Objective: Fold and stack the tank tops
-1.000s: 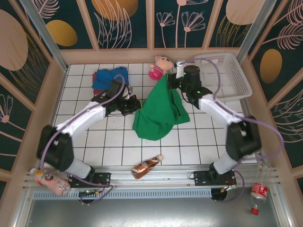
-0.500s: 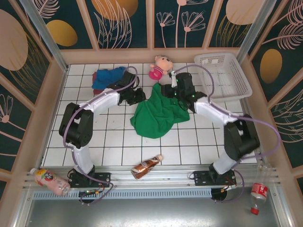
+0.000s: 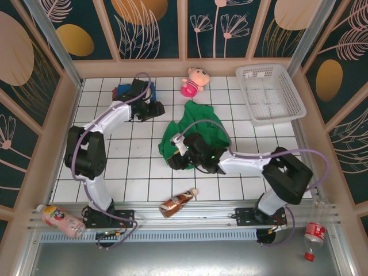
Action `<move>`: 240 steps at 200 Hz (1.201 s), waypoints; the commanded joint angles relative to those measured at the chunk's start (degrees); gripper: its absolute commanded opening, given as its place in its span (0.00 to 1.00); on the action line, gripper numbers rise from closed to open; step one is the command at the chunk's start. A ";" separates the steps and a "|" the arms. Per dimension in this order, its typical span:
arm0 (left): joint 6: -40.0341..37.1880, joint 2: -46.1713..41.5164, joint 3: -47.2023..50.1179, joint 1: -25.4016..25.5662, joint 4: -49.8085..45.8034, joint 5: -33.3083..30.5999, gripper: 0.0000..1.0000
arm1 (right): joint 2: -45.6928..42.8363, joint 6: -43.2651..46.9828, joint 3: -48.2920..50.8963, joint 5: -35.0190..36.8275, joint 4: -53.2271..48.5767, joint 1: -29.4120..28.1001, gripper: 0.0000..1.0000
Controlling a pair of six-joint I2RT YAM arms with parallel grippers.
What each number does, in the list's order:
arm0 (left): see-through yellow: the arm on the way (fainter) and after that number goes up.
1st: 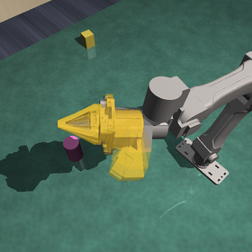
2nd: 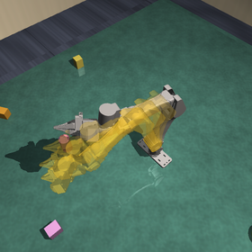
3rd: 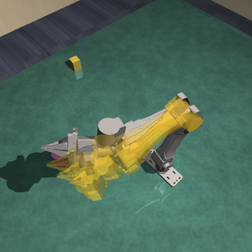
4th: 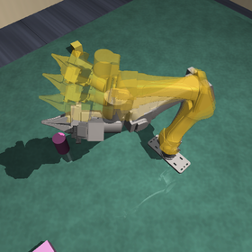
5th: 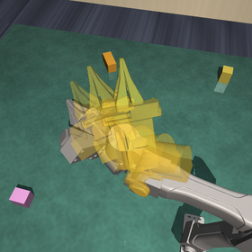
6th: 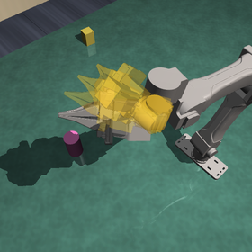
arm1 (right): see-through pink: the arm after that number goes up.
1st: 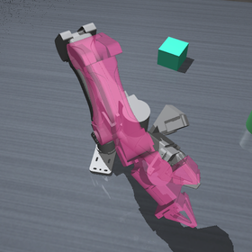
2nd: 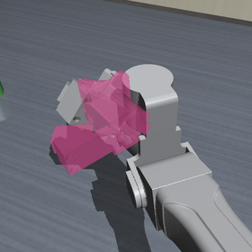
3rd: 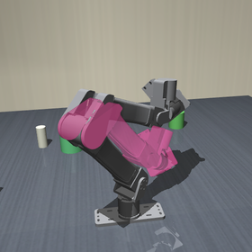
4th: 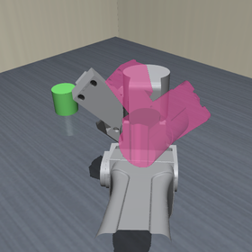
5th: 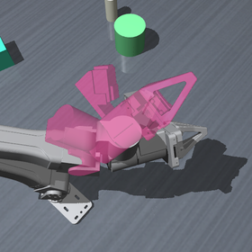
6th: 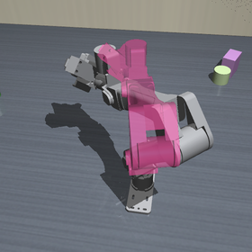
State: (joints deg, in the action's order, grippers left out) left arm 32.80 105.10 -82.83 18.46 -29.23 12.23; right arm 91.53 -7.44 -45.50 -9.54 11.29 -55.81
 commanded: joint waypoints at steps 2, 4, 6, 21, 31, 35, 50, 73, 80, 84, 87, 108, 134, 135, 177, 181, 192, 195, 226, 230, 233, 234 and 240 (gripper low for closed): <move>-2.73 -5.36 3.39 -0.17 -3.62 -0.88 0.59 | 4.78 4.94 -3.62 3.58 1.11 -2.03 0.49; -2.74 -5.59 3.73 -0.24 -3.63 -0.89 0.59 | 5.17 5.12 -3.71 3.92 0.85 -2.13 0.49; -2.74 -5.82 3.97 -0.19 -3.70 -0.89 0.59 | 5.60 5.32 -4.01 4.14 0.67 -2.22 0.49; -2.91 -6.57 5.74 -0.44 -3.98 -0.73 0.59 | 8.57 6.67 -6.22 6.12 -1.26 -2.69 0.48; -3.07 -7.80 6.76 -0.40 -4.07 -0.80 0.60 | 9.87 7.47 -6.98 7.94 -2.25 -3.20 0.48; -3.09 -8.34 7.13 -0.44 -3.99 -0.80 0.60 | 10.47 7.71 -7.40 8.39 -2.95 -3.32 0.48; -3.18 -8.73 8.18 -0.39 -3.99 -0.60 0.60 | 12.42 8.61 -8.68 10.13 -5.64 -3.73 0.43; -3.31 -8.86 9.50 -0.44 -3.35 -0.09 0.60 | 10.62 8.27 -7.35 10.16 -6.22 -3.68 0.20; -3.33 -8.65 9.70 -0.41 -3.23 0.14 0.60 | 10.18 8.00 -7.16 10.13 -7.19 -3.58 0.15; -3.43 -8.57 9.78 -0.45 -3.19 0.50 0.60 | 9.96 7.96 -7.15 10.14 -7.76 -3.44 0.12; -3.44 -8.39 9.85 -0.45 -3.09 0.79 0.60 | 9.79 7.83 -6.96 10.15 -8.06 -3.34 0.10; -3.46 -7.59 10.14 -0.44 -2.54 2.16 0.60 | 6.93 6.99 -6.16 9.54 -8.41 -2.84 0.01; -3.75 -7.61 10.53 -0.44 -2.34 2.37 0.60 | 0.42 3.37 -5.26 5.57 -6.33 -0.72 0.00; -3.77 -7.67 10.55 -0.44 -2.33 2.37 0.60 | 0.20 3.25 -5.19 5.44 -6.22 -0.63 0.00; -4.91 -7.41 10.85 -0.44 -3.18 2.03 0.61 | 1.44 7.98 -4.44 1.56 -5.64 -2.25 0.17; -5.00 -7.41 10.78 -0.40 -3.27 2.05 0.61 | 2.33 8.44 -4.77 1.75 -5.75 -2.39 0.23; -5.07 -7.61 10.76 -0.42 -3.54 1.85 0.61 | 4.59 9.19 -5.66 1.93 -5.42 -2.47 0.33; -5.08 -7.66 10.80 -0.48 -3.48 1.83 0.61 | 5.16 9.26 -5.92 2.08 -5.16 -2.46 0.35; -5.37 -8.33 11.11 -0.44 -4.02 1.84 0.61 | 11.39 11.27 -9.39 5.64 -6.98 -2.46 0.43; -5.46 -8.40 11.12 -0.36 -4.13 1.83 0.61 | 12.07 11.38 -9.72 6.23 -7.21 -2.48 0.43; -5.56 -8.34 11.19 -0.47 -4.20 1.91 0.61 | 12.56 11.29 -10.04 6.63 -7.23 -2.46 0.43; -5.60 -8.38 11.19 -0.41 -4.23 1.92 0.61 | 12.68 11.25 -10.14 6.81 -7.33 -2.46 0.43; -5.71 -8.25 11.20 -0.41 -4.32 1.93 0.61 | 13.66 11.01 -10.77 7.51 -7.78 -2.35 0.42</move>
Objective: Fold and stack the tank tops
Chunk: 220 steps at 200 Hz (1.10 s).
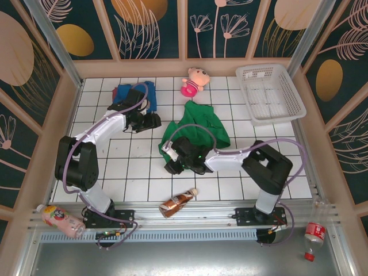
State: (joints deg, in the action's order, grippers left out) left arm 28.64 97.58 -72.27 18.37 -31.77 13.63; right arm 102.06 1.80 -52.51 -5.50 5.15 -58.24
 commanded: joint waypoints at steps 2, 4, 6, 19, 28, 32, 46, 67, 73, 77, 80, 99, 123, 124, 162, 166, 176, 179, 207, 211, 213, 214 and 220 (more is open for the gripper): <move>-1.55 -0.73 0.62 -0.37 -1.76 0.59 0.61 | 3.53 1.62 -4.01 3.65 -2.01 0.17 0.42; -1.57 -0.66 0.57 -0.36 -1.77 0.61 0.61 | 3.86 1.51 -4.27 3.72 -2.23 0.26 0.41; -1.57 -0.69 0.56 -0.33 -1.84 0.61 0.61 | 4.11 1.42 -4.51 3.80 -2.46 0.35 0.40; -1.74 -0.41 0.31 -0.40 -1.98 0.74 0.61 | 4.79 0.73 -5.07 4.08 -2.34 0.81 0.22; -1.77 -0.30 0.32 -0.30 -1.87 0.87 0.61 | 4.52 0.57 -4.98 3.83 -2.32 1.09 0.09; -1.79 -0.29 0.29 -0.34 -1.80 0.94 0.61 | 4.35 0.65 -4.93 3.75 -2.55 1.18 0.05; -1.97 -0.20 0.50 -0.43 -1.74 1.31 0.61 | 2.49 0.79 -4.36 2.75 -3.36 1.58 0.00; -2.60 -0.39 1.07 -0.35 -1.69 1.10 0.61 | -6.09 -2.78 -0.28 -3.15 0.18 4.01 0.00; -2.71 -0.46 1.17 -0.42 -1.73 0.84 0.61 | -8.79 -4.25 0.85 -5.46 1.00 5.00 0.00; -2.76 -0.50 1.24 -0.43 -1.72 0.71 0.61 | -10.72 -5.32 1.56 -6.71 1.64 5.70 0.00; -2.80 -0.48 1.33 -0.32 -1.72 0.63 0.61 | -12.18 -6.12 2.07 -7.66 2.04 6.23 0.00; -2.80 -0.63 1.59 -0.38 -1.28 0.79 0.61 | -20.38 -11.46 4.90 -12.46 3.59 9.98 0.00; -2.72 -0.79 1.76 -0.30 -0.62 1.16 0.61 | -28.64 -20.49 10.49 -15.81 5.78 16.72 0.00; -2.67 -0.84 1.81 -0.33 -0.56 1.24 0.61 | -28.87 -20.99 10.76 -15.88 5.85 17.13 0.00; -0.76 -3.36 6.78 0.24 3.90 4.34 0.61 | -37.45 -35.67 23.59 -16.09 11.53 28.78 0.00; -0.43 -3.59 7.58 0.56 4.61 4.67 0.61 | -38.10 -36.44 24.49 -15.53 11.39 29.57 0.00; 0.15 -3.82 9.28 1.50 5.97 5.07 0.61 | -39.61 -37.78 26.76 -14.98 10.25 31.36 0.00; 0.37 -3.76 9.73 1.78 6.32 5.17 0.61 | -40.04 -38.19 27.23 -14.40 9.31 31.83 0.00; 3.18 -2.49 13.09 6.80 9.89 5.36 0.60 | -41.93 -41.65 29.69 -9.49 -1.03 37.03 0.00; 3.89 -2.48 13.63 7.56 10.70 5.58 0.59 | -42.06 -42.09 30.08 -9.34 -1.07 37.44 0.00; 4.12 -2.48 13.93 7.98 11.12 5.72 0.59 | -42.15 -42.17 30.20 -9.40 -0.83 37.57 0.00; 4.31 -2.48 14.05 8.12 11.34 5.76 0.59 | -42.18 -42.29 30.28 -9.46 -0.70 37.62 0.00; 5.14 -2.64 14.99 9.19 12.56 6.03 0.59 | -42.28 -42.45 30.46 -9.63 -0.17 37.89 0.00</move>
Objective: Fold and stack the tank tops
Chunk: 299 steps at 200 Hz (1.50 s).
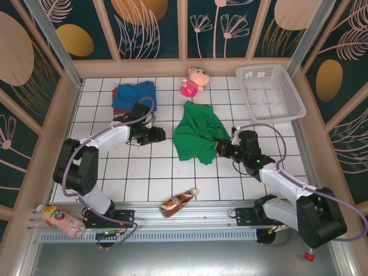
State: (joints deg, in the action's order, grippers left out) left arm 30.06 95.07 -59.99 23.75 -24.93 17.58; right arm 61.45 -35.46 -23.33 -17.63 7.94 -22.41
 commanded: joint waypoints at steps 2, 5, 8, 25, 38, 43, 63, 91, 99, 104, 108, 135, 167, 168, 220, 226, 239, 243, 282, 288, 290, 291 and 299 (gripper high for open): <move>3.93 -0.20 2.93 4.13 6.09 2.12 0.59 | -1.62 -5.22 1.27 2.57 -2.90 2.08 0.00; 4.34 -0.35 3.44 4.61 6.51 2.04 0.58 | -1.57 -5.40 1.15 2.74 -2.94 1.99 0.00; 4.61 -0.40 3.82 5.07 6.93 2.00 0.58 | -1.52 -5.53 1.04 2.90 -2.90 2.02 0.00; 6.00 -1.34 6.78 7.77 9.57 1.56 0.57 | -0.53 -5.02 0.32 3.21 -2.58 2.29 0.00; 7.38 -2.14 8.41 10.09 12.25 1.49 0.57 | 0.68 -4.89 -0.03 2.64 -2.14 2.98 0.00; 8.18 -2.40 9.03 10.91 13.47 1.68 0.56 | 1.23 -4.81 -0.13 2.29 -1.87 3.25 0.00; 12.69 -1.73 10.40 13.40 18.37 3.38 0.56 | 2.85 -4.67 -0.44 1.76 -0.81 3.51 0.00; 14.20 2.52 6.93 16.59 19.66 2.72 0.55 | 3.80 -5.64 0.05 0.85 0.88 3.45 0.00; 14.46 4.57 6.06 16.98 19.83 2.66 0.55 | 3.65 -5.75 0.13 0.84 0.97 3.44 0.00; 14.61 5.59 5.52 17.23 19.83 2.58 0.54 | 3.51 -5.79 0.13 0.82 0.81 3.49 0.00; 14.85 6.37 5.29 17.27 19.88 2.40 0.54 | 3.41 -5.75 0.13 0.83 0.72 3.44 0.00; 15.25 9.26 4.62 17.39 20.98 2.10 0.51 | 2.61 -5.13 0.22 0.84 -0.28 3.60 0.00; 15.31 11.30 0.92 17.41 21.49 2.62 0.41 | 2.54 -4.99 0.13 0.23 -0.13 3.63 0.00; 15.38 11.29 0.79 17.44 21.58 2.71 0.41 | 2.54 -5.02 0.13 0.23 -0.13 3.62 0.00; 14.68 10.96 -1.99 17.86 19.35 2.80 0.00 | 2.30 -3.55 -0.83 -0.73 -0.21 3.69 0.00; 14.19 10.29 -2.88 17.88 17.91 2.13 0.00 | 2.02 -3.09 -0.92 -0.79 0.07 3.66 0.00; 12.92 8.19 -5.85 17.89 14.42 0.56 0.00 | 0.90 -1.97 -1.33 -0.33 1.05 3.68 0.00; 12.49 7.54 -7.04 17.83 13.20 -0.25 0.00 | 0.60 -1.43 -1.64 -0.23 1.29 3.75 0.00; 6.37 3.48 -24.42 17.32 -1.91 -7.51 0.00 | -2.17 8.89 -10.03 1.01 4.40 4.42 0.00; 5.26 3.46 -27.66 17.30 -4.15 -8.83 0.00 | -2.44 11.01 -11.86 0.85 4.90 4.57 0.00; 4.98 3.46 -28.59 17.28 -4.91 -9.31 0.00 | -2.53 11.66 -12.43 0.91 5.11 4.66 0.00; 4.82 3.46 -28.99 17.29 -5.24 -9.54 0.00 | -2.55 12.05 -12.70 0.92 5.17 4.66 0.00; 3.55 3.48 -33.35 17.05 -7.98 -11.31 0.00 | -2.74 14.87 -15.47 0.89 5.70 5.00 0.00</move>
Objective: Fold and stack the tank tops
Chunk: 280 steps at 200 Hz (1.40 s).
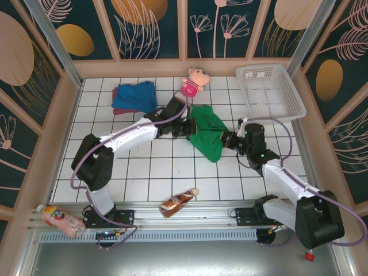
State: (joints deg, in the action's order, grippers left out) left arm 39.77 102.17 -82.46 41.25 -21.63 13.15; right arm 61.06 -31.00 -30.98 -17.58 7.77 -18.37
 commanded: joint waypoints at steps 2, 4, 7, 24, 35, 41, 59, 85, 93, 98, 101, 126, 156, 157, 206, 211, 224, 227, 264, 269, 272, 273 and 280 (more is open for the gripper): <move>-6.49 -4.83 -11.92 -0.58 -11.87 -7.27 0.00 | -2.39 11.20 -8.56 0.87 5.92 0.94 0.00; -6.75 -5.26 -13.08 -0.72 -12.59 -7.66 0.00 | -2.38 11.99 -9.27 0.93 5.98 1.07 0.00; -7.19 -5.42 -14.55 -0.81 -13.50 -8.31 0.00 | -2.41 13.13 -10.38 0.89 6.04 1.16 0.00; -10.06 -5.62 -24.46 -1.76 -17.88 -12.29 0.00 | -2.21 17.97 -15.73 0.35 8.17 2.44 0.00; -12.16 -5.33 -30.80 -2.35 -20.06 -14.85 0.00 | -1.69 20.04 -19.61 -0.84 9.52 3.68 0.00; -13.19 -5.08 -34.28 -2.58 -21.03 -16.05 0.00 | -1.27 20.99 -21.53 -1.70 10.15 4.29 0.00; -16.47 -4.48 -42.47 -3.09 -22.81 -19.16 0.00 | -0.05 24.22 -28.06 -3.36 11.86 5.35 0.00; -20.10 -5.10 -48.95 -3.25 -23.00 -22.25 0.00 | 1.42 27.84 -36.32 -6.90 12.53 5.58 0.00; -20.91 -5.57 -50.59 -3.27 -23.12 -23.14 0.00 | 1.72 28.71 -38.36 -7.85 12.40 5.60 0.00; -21.24 -5.81 -51.57 -3.20 -23.18 -23.74 0.00 | 1.80 29.22 -39.64 -8.34 12.12 5.59 0.00; -21.31 -6.03 -52.09 -3.22 -23.14 -24.04 0.00 | 1.85 29.55 -40.37 -8.68 11.91 5.62 0.00; -20.71 -7.96 -52.89 -3.25 -22.25 -25.29 0.00 | 2.11 30.85 -44.33 -11.53 10.53 5.66 0.00; -15.81 -9.89 -44.25 -3.67 -21.05 -23.11 0.00 | 2.54 32.01 -43.08 -12.34 7.24 5.60 0.00; -15.57 -9.93 -43.70 -3.74 -21.02 -22.96 0.00 | 2.60 32.03 -42.96 -12.36 7.12 5.66 0.00; -0.07 -14.37 -6.67 -7.57 -6.60 -11.43 0.00 | 11.83 30.34 -28.89 -16.93 8.63 6.32 0.00; 0.29 -14.09 -3.98 -8.08 -5.11 -10.45 0.00 | 13.24 29.84 -27.33 -17.04 9.39 6.32 0.00; 1.13 -12.41 2.00 -9.13 -0.76 -8.15 0.00 | 17.08 29.03 -23.80 -16.29 10.52 6.31 0.00; 1.18 -12.02 3.05 -9.37 0.44 -7.57 0.00 | 17.80 28.92 -23.07 -16.18 10.80 6.26 0.00; -0.86 0.25 2.31 -10.26 4.75 -3.41 0.00 | 24.36 27.50 -19.04 -9.52 8.45 6.78 0.00; -1.12 1.73 1.61 -10.25 5.21 -3.10 0.00 | 25.17 27.16 -19.22 -8.59 7.32 6.98 0.00; -1.22 2.65 1.07 -10.29 5.32 -3.10 0.00 | 25.77 27.18 -19.39 -8.52 6.59 7.14 0.00; -1.29 2.97 0.89 -10.26 5.34 -3.11 0.00 | 25.95 27.25 -19.47 -8.52 6.39 7.22 0.00; -1.78 5.03 -0.67 -10.28 5.16 -3.57 0.00 | 26.83 26.95 -19.51 -8.03 5.70 7.41 0.00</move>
State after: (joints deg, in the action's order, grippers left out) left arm 38.30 102.17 -78.43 31.16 -22.59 6.79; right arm 87.05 -2.46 -49.71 -29.54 12.99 -12.25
